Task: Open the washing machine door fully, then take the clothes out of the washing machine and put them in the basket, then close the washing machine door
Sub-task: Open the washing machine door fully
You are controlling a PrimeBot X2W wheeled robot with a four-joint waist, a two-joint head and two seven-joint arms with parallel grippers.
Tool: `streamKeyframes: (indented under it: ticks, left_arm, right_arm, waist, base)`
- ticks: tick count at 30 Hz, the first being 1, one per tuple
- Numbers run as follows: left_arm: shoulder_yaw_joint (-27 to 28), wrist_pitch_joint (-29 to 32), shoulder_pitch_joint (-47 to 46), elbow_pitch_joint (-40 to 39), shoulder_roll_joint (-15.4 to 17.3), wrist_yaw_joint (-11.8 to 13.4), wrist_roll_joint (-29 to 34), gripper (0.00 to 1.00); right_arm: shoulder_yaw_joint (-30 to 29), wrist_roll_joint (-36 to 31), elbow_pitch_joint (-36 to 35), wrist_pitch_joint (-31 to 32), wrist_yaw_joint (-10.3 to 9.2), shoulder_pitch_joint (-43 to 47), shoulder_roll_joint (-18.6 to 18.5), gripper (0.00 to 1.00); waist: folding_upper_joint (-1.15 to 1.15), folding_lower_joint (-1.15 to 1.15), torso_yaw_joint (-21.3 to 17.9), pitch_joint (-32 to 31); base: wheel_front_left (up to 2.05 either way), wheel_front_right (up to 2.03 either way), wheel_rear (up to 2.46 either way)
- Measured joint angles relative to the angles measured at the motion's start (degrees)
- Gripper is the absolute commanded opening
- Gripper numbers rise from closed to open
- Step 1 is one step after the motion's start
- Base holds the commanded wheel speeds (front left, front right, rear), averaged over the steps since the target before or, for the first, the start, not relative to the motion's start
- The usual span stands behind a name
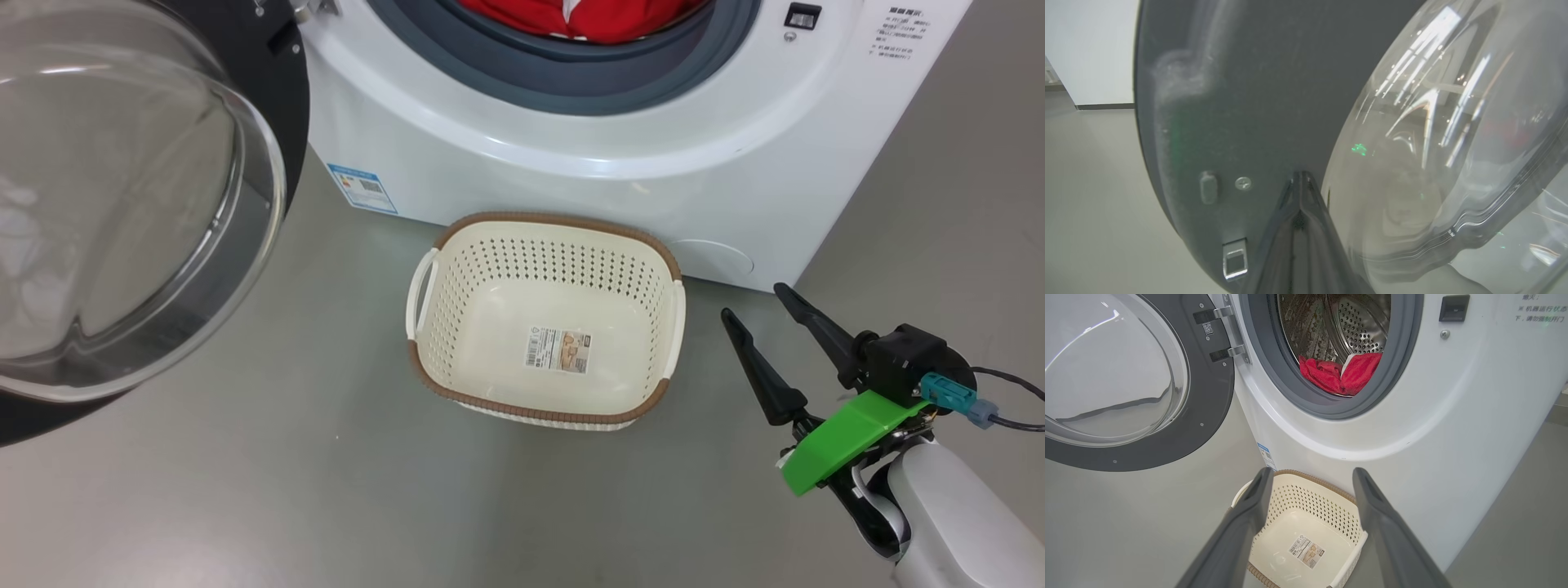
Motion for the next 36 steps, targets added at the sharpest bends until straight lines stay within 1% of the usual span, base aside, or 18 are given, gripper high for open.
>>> streamKeyframes:
  ticks: [3,4,6,7,8,9,10,11,16,21,28,36]
  left_arm:
    - [0.9,0.0,0.1,-0.3,-0.9,-0.8,0.0,0.00]
    - [1.0,0.0,0.3,-0.9,-1.3,-1.2,0.1,0.04]
    - [1.1,0.0,1.1,-2.5,-2.1,-1.8,0.5,0.19]
    - [1.0,0.0,1.7,-3.2,-2.6,-2.3,0.6,0.30]
    - [1.0,0.0,2.5,-4.3,-3.3,-2.4,0.9,0.36]
    - [1.0,0.0,3.5,-5.4,-4.0,-2.7,1.0,0.39]
    - [0.9,0.0,4.5,-6.5,-4.8,-2.8,1.1,0.60]
    - [0.8,0.0,5.5,-7.7,-5.8,-2.9,1.5,0.99]
    - [-0.8,0.0,10.9,-12.4,-8.7,-3.3,2.2,1.00]
    - [-3.7,0.0,15.2,-16.1,-11.2,-3.7,2.4,1.00]
    - [-9.8,0.0,20.0,-20.5,-11.6,-3.7,-0.2,1.00]
    - [-16.1,0.0,23.9,-23.6,-11.2,-3.7,-3.3,1.00]
  right_arm:
    - [0.1,0.0,0.1,0.0,0.00,0.0,0.1,1.00]
    - [0.1,0.0,0.1,0.0,0.00,0.0,0.1,1.00]
    - [0.1,0.0,0.1,0.0,0.00,0.1,0.1,1.00]
    - [0.1,0.0,0.1,0.0,0.00,0.1,0.1,1.00]
    - [0.1,0.0,0.1,0.0,0.00,0.1,0.1,1.00]
    - [0.1,0.0,0.1,0.0,0.00,0.1,0.1,1.00]
    - [0.1,0.0,0.1,0.0,0.00,0.2,0.1,1.00]
    - [0.1,0.1,0.1,0.0,0.00,0.3,0.1,1.00]
    - [0.0,0.3,0.0,0.0,0.00,1.2,0.4,1.00]
    - [-0.4,0.7,0.0,0.0,0.00,3.3,0.4,1.00]
    - [-1.6,0.8,-0.5,0.0,0.00,4.2,0.4,1.00]
    - [-3.1,0.8,-1.1,0.0,0.00,5.2,0.7,1.00]
  waist:
    - [0.00,0.00,0.0,-0.8]
    - [0.00,0.00,0.0,-1.1]
    - [0.00,0.00,0.0,-1.6]
    - [0.00,0.00,0.0,-1.9]
    - [0.00,0.00,0.0,-2.1]
    - [0.00,0.00,0.0,-2.4]
    - [0.00,0.00,0.0,-2.7]
    - [0.00,0.00,0.0,-3.1]
    - [0.00,0.00,-0.2,-4.9]
    - [0.00,0.00,-0.6,-6.6]
    - [0.00,0.00,-2.3,-7.8]
    - [0.00,0.00,-5.6,-8.5]
  base:
    - [0.00,0.00,0.00]
    - [0.00,0.00,0.00]
    - [0.00,0.00,0.00]
    - [0.00,0.00,0.00]
    - [0.00,0.00,0.00]
    - [0.00,0.00,0.00]
    - [0.00,0.00,0.00]
    - [0.00,0.00,0.00]
    - [0.00,0.00,0.00]
    - [0.00,0.00,0.00]
    - [0.00,0.00,0.00]
    - [0.00,0.00,0.00]
